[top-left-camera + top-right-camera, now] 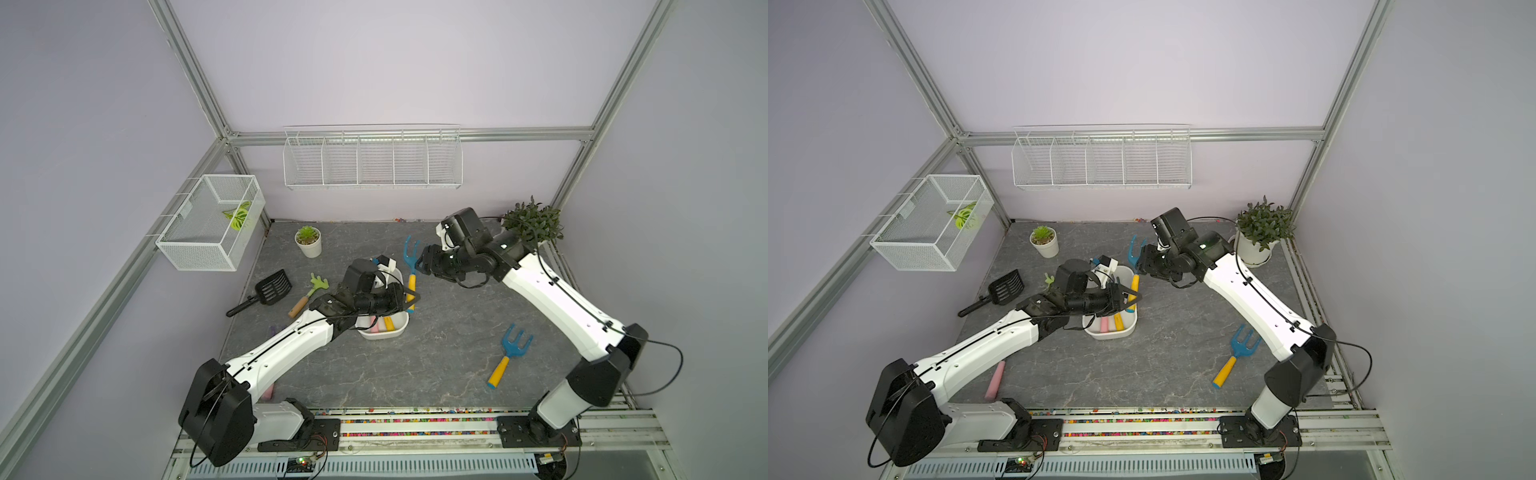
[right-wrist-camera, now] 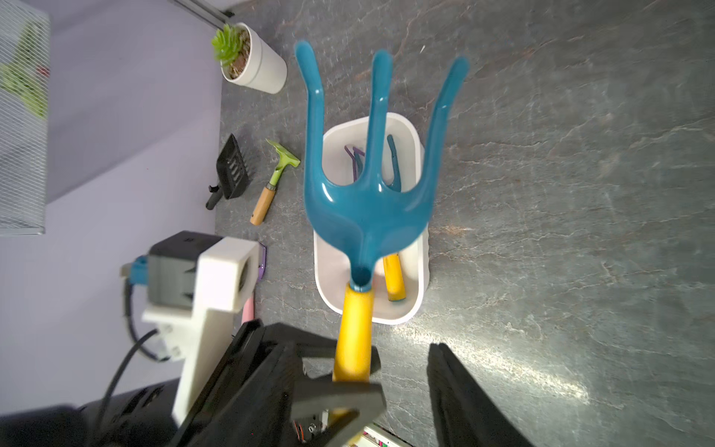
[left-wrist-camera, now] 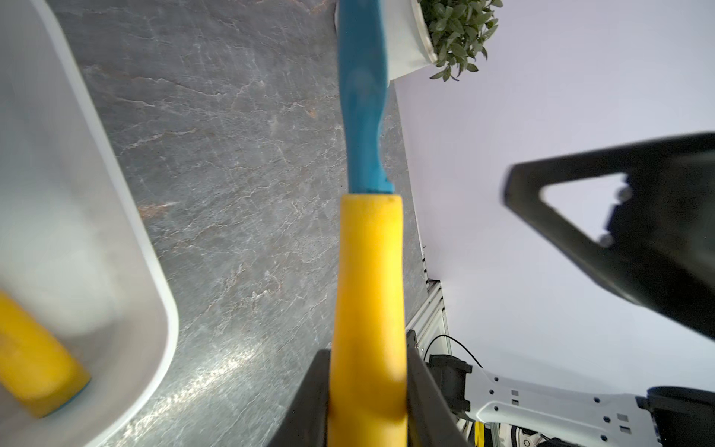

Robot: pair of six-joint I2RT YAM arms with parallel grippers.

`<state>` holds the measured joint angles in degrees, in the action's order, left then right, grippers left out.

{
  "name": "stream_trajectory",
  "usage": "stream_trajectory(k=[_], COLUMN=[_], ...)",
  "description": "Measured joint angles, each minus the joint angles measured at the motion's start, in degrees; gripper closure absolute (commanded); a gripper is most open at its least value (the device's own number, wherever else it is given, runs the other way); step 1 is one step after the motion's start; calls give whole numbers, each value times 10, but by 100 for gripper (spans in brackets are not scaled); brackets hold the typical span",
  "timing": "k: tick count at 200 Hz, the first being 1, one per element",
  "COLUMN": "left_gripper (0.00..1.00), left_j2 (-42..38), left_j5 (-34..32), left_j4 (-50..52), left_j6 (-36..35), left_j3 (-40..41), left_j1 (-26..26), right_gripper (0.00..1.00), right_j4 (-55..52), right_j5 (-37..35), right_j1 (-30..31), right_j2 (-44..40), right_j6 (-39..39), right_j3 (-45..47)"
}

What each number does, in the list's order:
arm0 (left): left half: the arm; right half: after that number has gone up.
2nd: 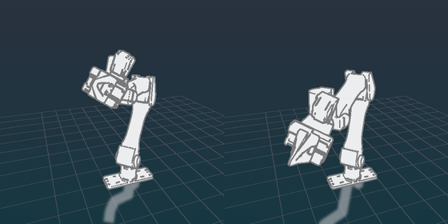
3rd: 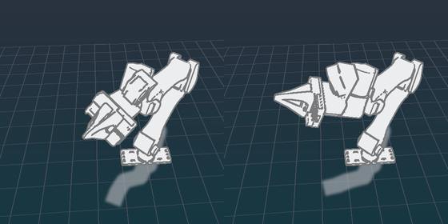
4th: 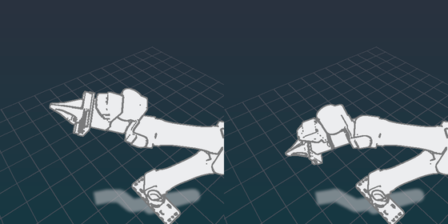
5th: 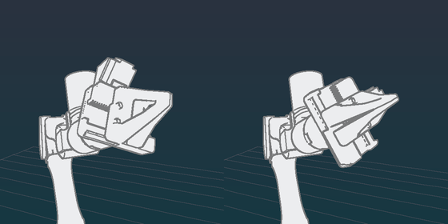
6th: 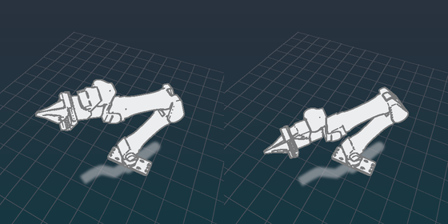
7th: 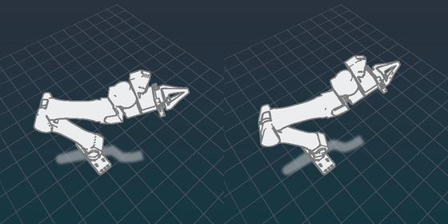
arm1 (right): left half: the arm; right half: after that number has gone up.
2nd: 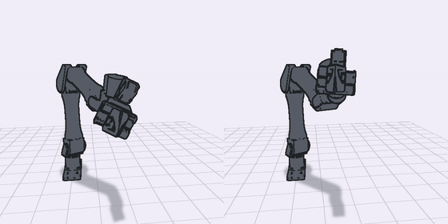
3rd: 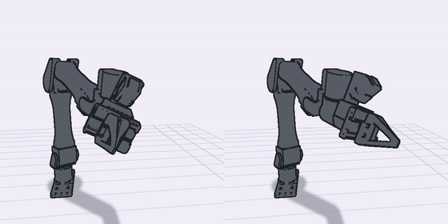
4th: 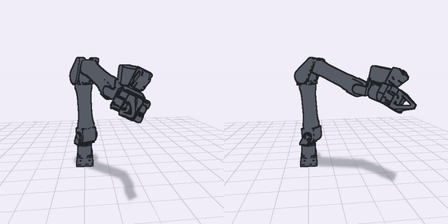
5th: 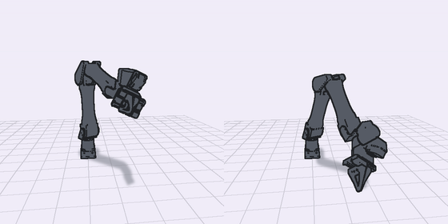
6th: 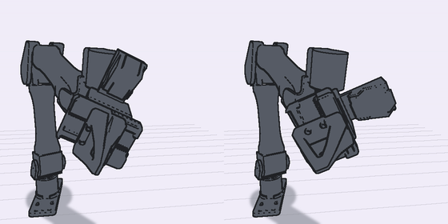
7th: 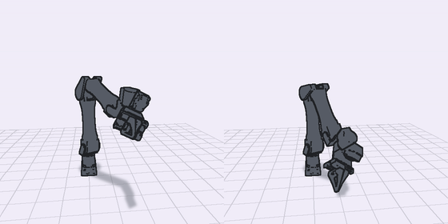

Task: Put the rake into the storage box
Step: Pick up the rake at the center of the board, then place the rake in the storage box.

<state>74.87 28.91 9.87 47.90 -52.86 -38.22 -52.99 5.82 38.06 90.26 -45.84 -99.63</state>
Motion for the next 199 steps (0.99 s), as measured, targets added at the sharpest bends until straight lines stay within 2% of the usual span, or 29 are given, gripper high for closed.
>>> stream_trajectory(k=[41, 97, 199], left_gripper=[100, 100, 100], left_j2=[-21, -36, 56], left_j5=[-6, -23, -33], left_j4=[21, 52, 58], left_j6=[-2, -6, 1], left_j3=[24, 40, 46], left_j1=[36, 53, 53], right_gripper=[41, 41, 41], right_j4=[14, 10, 2], right_j5=[-35, -60, -41], right_j1=[-35, -68, -106], right_j2=[-97, -135, -206], right_j6=[8, 45, 48], right_j3=[67, 108, 196])
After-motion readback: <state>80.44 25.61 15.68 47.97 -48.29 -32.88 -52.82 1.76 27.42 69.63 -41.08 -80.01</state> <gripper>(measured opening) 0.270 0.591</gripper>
